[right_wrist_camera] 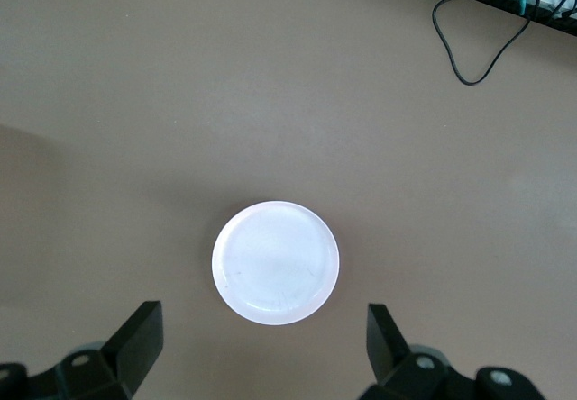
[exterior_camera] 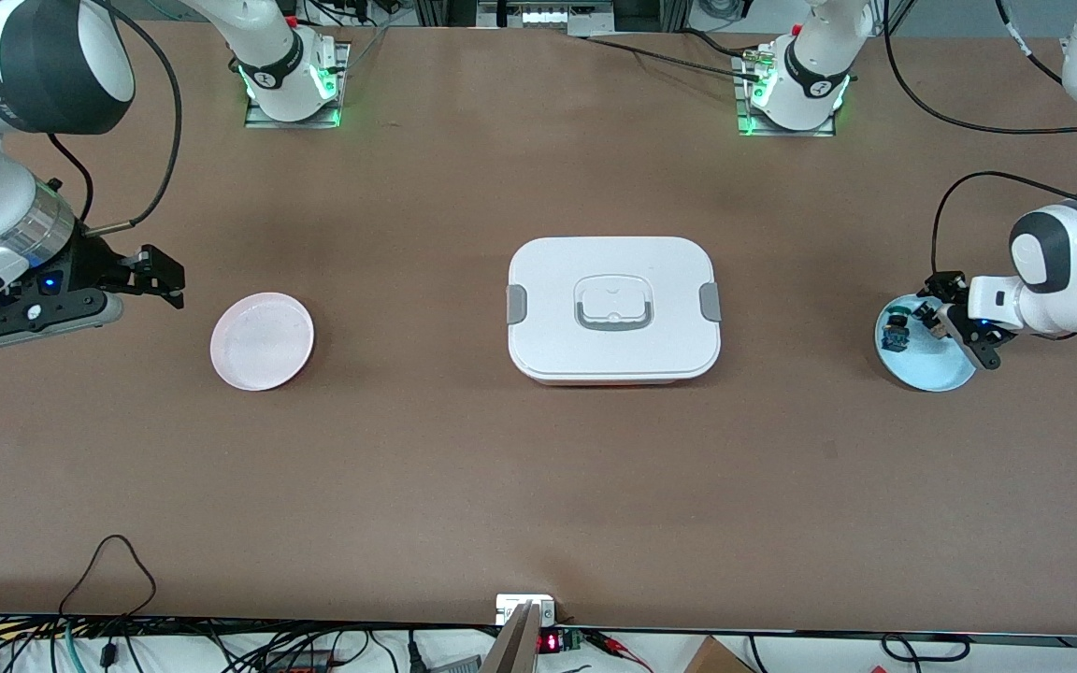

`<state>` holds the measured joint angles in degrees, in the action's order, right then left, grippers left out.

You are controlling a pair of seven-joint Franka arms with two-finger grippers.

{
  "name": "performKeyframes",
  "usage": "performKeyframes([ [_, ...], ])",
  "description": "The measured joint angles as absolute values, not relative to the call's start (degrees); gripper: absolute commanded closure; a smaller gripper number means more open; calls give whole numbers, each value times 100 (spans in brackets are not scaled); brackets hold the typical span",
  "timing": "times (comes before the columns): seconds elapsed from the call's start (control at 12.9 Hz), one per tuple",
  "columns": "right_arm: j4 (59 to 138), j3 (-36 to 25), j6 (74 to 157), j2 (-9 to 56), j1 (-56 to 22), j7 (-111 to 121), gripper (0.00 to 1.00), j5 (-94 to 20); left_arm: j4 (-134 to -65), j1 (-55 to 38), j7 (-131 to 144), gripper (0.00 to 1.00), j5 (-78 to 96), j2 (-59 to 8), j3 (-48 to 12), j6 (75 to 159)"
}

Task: Transfer orange switch to right arm and place
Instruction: 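Close the left gripper around the orange switch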

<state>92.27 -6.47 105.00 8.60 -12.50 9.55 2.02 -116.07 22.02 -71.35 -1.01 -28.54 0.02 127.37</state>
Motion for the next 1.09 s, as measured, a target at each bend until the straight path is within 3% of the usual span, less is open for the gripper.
performKeyframes([
  [1.09,9227,-705,10525,860,-1223,955,0,-56,-11625,2268,-7126,0,-101,-2976,4,13067],
])
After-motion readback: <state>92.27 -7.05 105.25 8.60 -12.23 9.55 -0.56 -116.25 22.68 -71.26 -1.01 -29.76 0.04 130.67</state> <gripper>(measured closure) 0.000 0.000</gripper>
